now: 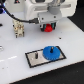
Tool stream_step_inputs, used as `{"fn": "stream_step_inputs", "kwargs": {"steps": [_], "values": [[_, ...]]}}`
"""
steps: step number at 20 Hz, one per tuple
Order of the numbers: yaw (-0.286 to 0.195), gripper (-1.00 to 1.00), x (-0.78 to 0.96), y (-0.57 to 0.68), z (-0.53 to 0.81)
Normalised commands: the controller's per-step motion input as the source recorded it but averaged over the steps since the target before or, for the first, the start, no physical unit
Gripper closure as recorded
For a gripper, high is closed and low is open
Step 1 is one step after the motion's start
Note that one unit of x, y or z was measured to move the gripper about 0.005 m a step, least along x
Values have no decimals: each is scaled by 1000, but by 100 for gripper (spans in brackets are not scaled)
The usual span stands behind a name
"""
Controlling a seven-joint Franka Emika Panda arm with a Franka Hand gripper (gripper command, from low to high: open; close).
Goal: Insert the blue gear onto the right peg, followed by the red gear
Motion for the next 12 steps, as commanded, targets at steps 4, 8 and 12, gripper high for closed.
{"fn": "stream_step_inputs", "kwargs": {"steps": [4, 8, 12], "values": [[0, 100, 327, 12, 631], [0, 100, 582, -5, 610], [0, 100, 679, -19, 591]]}}
